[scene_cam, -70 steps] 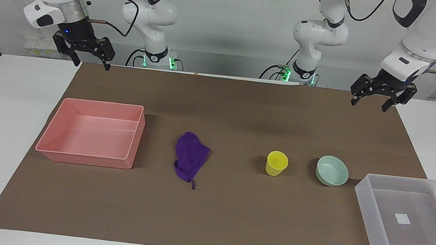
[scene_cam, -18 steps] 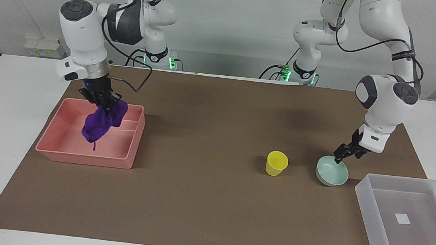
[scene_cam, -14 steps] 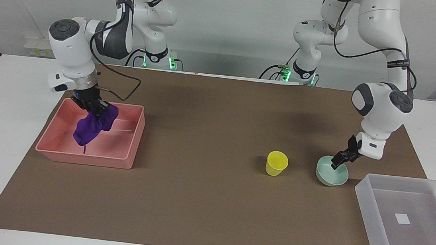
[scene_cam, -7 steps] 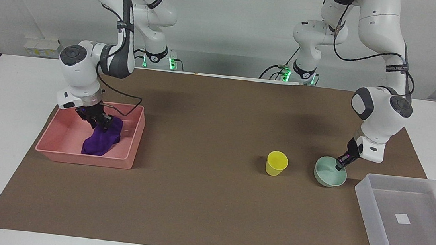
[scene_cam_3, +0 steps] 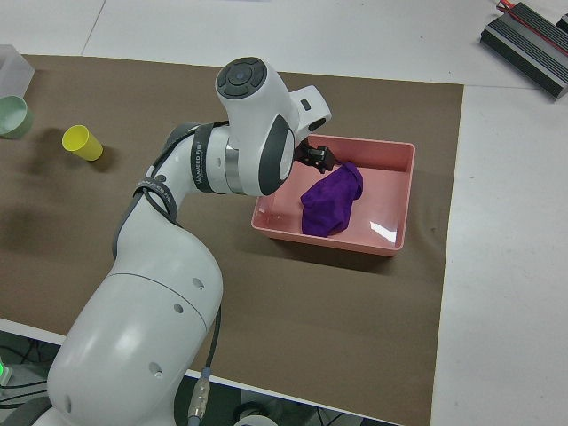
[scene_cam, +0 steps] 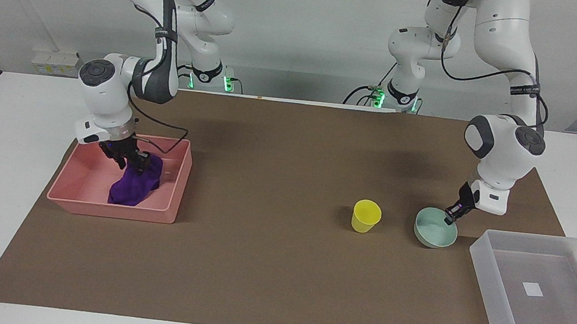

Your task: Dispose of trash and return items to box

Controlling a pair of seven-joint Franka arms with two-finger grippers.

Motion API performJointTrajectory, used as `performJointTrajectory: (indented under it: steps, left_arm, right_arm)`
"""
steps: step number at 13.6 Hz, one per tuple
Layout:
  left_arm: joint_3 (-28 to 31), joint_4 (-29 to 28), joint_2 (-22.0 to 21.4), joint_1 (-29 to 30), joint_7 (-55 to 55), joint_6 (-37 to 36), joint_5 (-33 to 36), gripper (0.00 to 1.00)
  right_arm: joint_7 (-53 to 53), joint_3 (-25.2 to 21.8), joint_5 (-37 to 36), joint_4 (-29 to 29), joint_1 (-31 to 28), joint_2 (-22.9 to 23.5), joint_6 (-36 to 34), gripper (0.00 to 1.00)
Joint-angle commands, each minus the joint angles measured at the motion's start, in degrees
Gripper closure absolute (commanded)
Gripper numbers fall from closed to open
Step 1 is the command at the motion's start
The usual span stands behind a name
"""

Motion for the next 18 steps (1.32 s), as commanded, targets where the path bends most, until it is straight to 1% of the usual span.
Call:
performJointTrajectory:
  steps: [1, 2, 4, 5, 8, 9, 10, 12, 13, 14, 16, 18]
  left_arm:
    - [0.0, 10.3, 5.1, 2.6, 6.6, -2.7, 0.6, 1.00]
    - [0.0, 15.7, 8.2, 3.2, 7.4, -3.9, 1.7, 1.00]
    - [-0.1, 28.4, 15.9, 5.6, 8.2, -8.2, 3.5, 1.00]
    - [-0.2, 33.3, 19.3, 6.9, 9.6, -9.0, 3.7, 1.00]
    - [-0.4, 43.6, 28.7, 10.8, 12.5, -9.9, 3.9, 1.00]
    - [-0.3, 47.2, 31.3, 11.6, 12.8, -10.1, 3.9, 1.00]
    - [-0.3, 49.6, 33.8, 12.6, 13.4, -10.0, 3.9, 1.00]
    - [0.0, 50.3, 35.7, 14.0, 15.6, -9.2, 5.9, 1.00]
    - [-0.3, 49.9, 35.6, 14.2, 15.6, -8.5, 6.1, 1.00]
    - [-0.1, 49.1, 35.5, 13.8, 15.6, -8.5, 6.2, 1.00]
    - [0.0, 45.8, 34.8, 14.2, 15.9, -7.9, 6.9, 1.00]
    - [-0.3, 44.2, 34.6, 13.8, 16.1, -7.4, 9.8, 1.00]
  right_arm:
    - [-4.6, -0.1, 2.1, 5.5, -0.6, -1.1, -9.0, 0.00]
    - [-4.8, -0.2, 4.3, 7.6, -0.7, -1.1, -11.9, 0.00]
    - [-4.8, -0.3, 4.8, 12.5, -1.2, -1.1, -18.6, 0.00]
    - [-5.0, -0.5, 4.8, 14.9, -1.3, -1.1, -21.8, 0.00]
    - [-8.1, -1.2, 4.8, 21.3, -2.0, -1.0, -29.4, 0.00]
    - [-9.3, -1.5, 4.8, 23.4, -2.6, -1.0, -31.3, 0.00]
    - [-9.6, -1.4, 4.5, 24.6, -2.7, -1.0, -32.5, 0.00]
    - [-9.4, -1.3, 4.8, 23.8, -2.6, -1.5, -33.0, 0.00]
    - [-8.8, -1.3, 4.8, 22.8, -2.5, -1.9, -33.0, 0.00]
    - [-8.9, -1.3, 4.8, 22.4, -2.5, -2.2, -32.9, 0.00]
    - [-9.1, -1.3, 4.8, 22.5, -2.1, -2.2, -33.1, 0.00]
    - [-9.2, -1.3, 4.8, 22.6, -2.0, -2.2, -32.7, 0.00]
